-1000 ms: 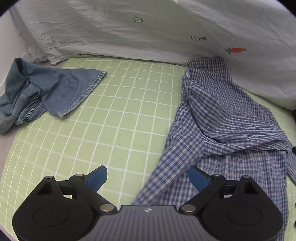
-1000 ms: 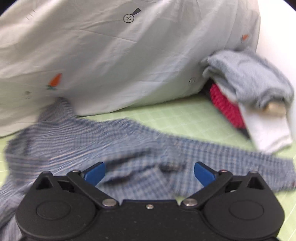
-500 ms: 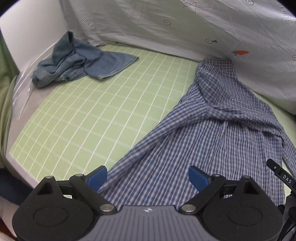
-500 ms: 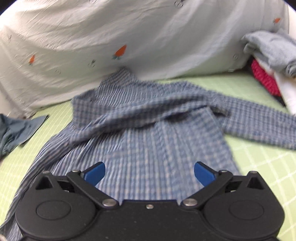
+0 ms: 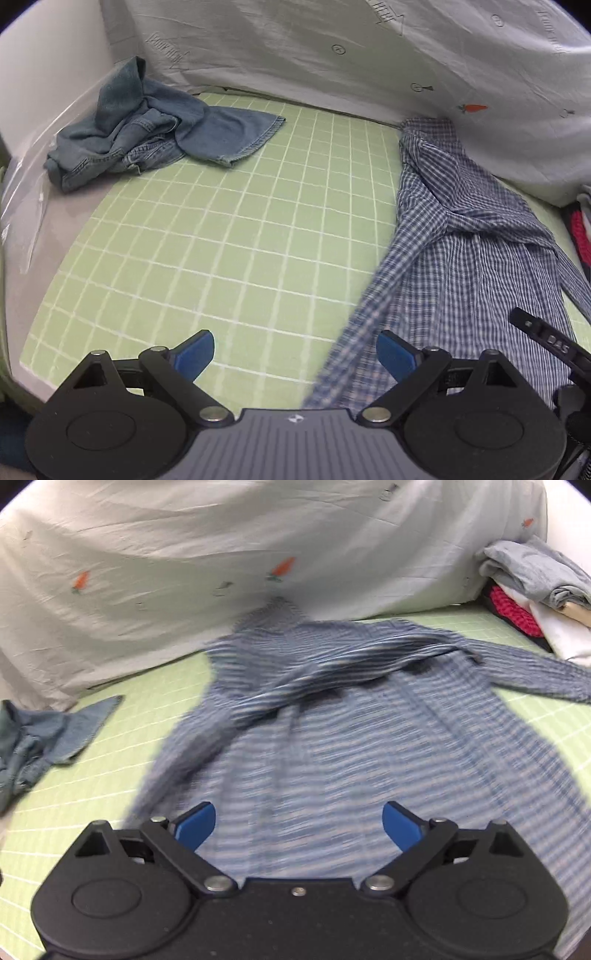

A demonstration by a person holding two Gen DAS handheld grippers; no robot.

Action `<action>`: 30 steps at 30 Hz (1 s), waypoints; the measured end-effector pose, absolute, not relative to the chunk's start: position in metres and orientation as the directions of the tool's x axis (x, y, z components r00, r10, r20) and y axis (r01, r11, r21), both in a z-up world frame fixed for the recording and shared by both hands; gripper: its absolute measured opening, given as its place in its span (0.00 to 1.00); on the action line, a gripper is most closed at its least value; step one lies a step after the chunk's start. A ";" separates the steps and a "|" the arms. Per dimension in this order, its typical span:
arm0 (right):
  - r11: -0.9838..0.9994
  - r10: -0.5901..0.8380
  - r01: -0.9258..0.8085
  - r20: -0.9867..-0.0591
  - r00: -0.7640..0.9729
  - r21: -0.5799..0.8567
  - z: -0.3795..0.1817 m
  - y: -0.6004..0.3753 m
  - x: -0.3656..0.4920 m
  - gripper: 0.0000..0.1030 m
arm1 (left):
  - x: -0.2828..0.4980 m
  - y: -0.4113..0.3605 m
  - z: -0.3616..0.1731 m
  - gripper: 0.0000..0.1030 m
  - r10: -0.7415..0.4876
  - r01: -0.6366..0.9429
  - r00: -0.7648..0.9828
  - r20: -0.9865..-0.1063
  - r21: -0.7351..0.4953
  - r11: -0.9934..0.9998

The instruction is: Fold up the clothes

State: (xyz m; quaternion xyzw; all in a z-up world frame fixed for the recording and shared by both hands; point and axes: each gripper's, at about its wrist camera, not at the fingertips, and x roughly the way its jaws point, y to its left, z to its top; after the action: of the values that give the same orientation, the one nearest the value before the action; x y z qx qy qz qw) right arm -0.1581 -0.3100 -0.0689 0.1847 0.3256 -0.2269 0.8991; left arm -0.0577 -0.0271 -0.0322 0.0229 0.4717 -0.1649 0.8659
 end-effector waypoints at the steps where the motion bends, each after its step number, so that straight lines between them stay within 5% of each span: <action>1: 0.829 -0.286 0.526 -0.666 0.689 0.188 -0.071 -0.292 -0.154 0.94 | -0.053 -0.015 -0.032 0.92 -0.274 0.328 0.504 -0.819 -0.111 0.938; 10: 0.842 -0.206 0.488 -0.698 0.685 0.231 -0.074 -0.176 -0.119 0.82 | -0.048 0.059 -0.041 0.92 -0.323 0.404 0.424 -0.846 -0.142 0.904; 15: 0.842 -0.137 0.475 -0.750 0.647 0.256 -0.096 -0.151 -0.108 0.50 | -0.043 0.083 -0.039 0.92 -0.322 0.426 0.438 -0.839 -0.121 0.896; 20: 0.834 -0.106 0.476 -0.765 0.635 0.280 -0.101 -0.145 -0.111 0.36 | -0.038 0.097 -0.040 0.92 -0.325 0.409 0.427 -0.844 -0.141 0.901; 24: 0.834 -0.064 0.451 -0.758 0.650 0.316 -0.101 -0.148 -0.114 0.08 | -0.036 0.099 -0.043 0.92 -0.336 0.406 0.416 -0.845 -0.158 0.900; 30: 0.847 -0.040 0.413 -0.735 0.677 0.334 -0.085 -0.158 -0.119 0.03 | -0.028 0.088 -0.037 0.92 -0.357 0.381 0.435 -0.826 -0.190 0.905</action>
State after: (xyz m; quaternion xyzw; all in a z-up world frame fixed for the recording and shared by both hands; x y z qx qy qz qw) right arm -0.1189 -0.1579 -0.0850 0.2446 0.3811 -0.1284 0.8823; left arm -0.0283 0.0884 -0.0371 0.0124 0.4847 -0.2181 0.8470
